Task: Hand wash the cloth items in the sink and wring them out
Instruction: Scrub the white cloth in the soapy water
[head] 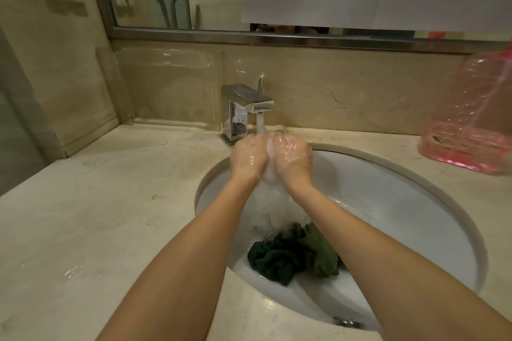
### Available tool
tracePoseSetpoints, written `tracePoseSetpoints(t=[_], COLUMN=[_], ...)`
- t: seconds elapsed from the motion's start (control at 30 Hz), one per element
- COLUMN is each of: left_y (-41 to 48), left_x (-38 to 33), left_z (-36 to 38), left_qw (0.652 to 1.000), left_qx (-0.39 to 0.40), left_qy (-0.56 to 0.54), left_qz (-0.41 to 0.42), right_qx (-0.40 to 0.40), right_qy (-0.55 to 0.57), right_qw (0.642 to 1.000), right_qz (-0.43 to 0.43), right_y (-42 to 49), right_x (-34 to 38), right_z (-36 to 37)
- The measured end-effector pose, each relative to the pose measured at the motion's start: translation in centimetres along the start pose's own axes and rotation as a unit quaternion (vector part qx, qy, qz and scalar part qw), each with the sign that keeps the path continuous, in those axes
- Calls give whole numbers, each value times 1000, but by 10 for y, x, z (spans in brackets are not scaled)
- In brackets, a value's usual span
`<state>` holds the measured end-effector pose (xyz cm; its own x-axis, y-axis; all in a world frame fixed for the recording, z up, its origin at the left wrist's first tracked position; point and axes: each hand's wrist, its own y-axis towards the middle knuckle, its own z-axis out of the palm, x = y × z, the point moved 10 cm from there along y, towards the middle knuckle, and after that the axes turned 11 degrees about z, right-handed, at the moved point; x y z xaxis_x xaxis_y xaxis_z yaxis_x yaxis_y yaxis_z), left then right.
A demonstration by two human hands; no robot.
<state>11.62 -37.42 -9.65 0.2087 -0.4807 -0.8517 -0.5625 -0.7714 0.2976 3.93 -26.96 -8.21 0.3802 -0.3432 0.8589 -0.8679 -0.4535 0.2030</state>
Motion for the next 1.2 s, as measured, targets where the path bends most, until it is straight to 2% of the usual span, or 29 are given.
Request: tracePoseSetpoints(t=[0.07, 0.13, 0.2, 0.27, 0.33, 0.43, 0.5, 0.57, 0.63, 0.7, 0.8, 0.9, 0.97, 1.07, 1.1, 1.2], left_y=[-5, -16, -13, -9, -12, -15, -14, -13, -11, -7, -3, -8, -10, -7, -6, -6], left_x=[16, 29, 35, 35, 22, 6, 1, -1, 2, 7, 2, -22, -31, -29, -24, -9], left_z=[21, 34, 22, -2, -15, -13, -12, -10, -1, 4, -11, -27, -28, -16, -14, -8], left_qw=[986, 945, 944, 949, 939, 955, 970, 981, 990, 994, 994, 978, 977, 973, 978, 996], left_qx=[69, 94, 24, -87, -133, -117, -99, -83, -44, -16, -59, -103, -102, -83, -82, -55], left_qy=[-124, -275, -298, -291, -315, -273, -217, -160, -112, -76, -1, 85, 87, 145, 126, -25], left_qz=[-83, -150, -138, -88, -40, 15, 52, 76, 77, 72, 94, 159, 165, 159, 141, 62], right_qx=[-21, -21, 20, 79, 142, 276, 330, 313, 271, 248, 227, 171, 137, 63, 38, -10], right_qy=[-46, 0, 32, 145, 258, 309, 365, 413, 419, 376, 315, 323, 326, 285, 259, 183], right_qw=[997, 996, 996, 986, 943, 853, 791, 774, 796, 838, 886, 902, 910, 938, 951, 981], right_qz=[-52, -91, -79, 21, 155, 317, 364, 364, 343, 308, 251, 230, 218, 187, 166, 69], right_y=[0, -8, -9, -5, -2, -20, -29, -23, -14, -7, -3, 1, 3, 2, 1, 0], right_x=[11, 17, 13, 2, -19, -46, -53, -49, -42, -37, -26, -19, -21, -22, -19, -2], right_z=[-6, -8, 1, 13, 28, 51, 56, 51, 44, 45, 53, 52, 45, 22, 15, -2])
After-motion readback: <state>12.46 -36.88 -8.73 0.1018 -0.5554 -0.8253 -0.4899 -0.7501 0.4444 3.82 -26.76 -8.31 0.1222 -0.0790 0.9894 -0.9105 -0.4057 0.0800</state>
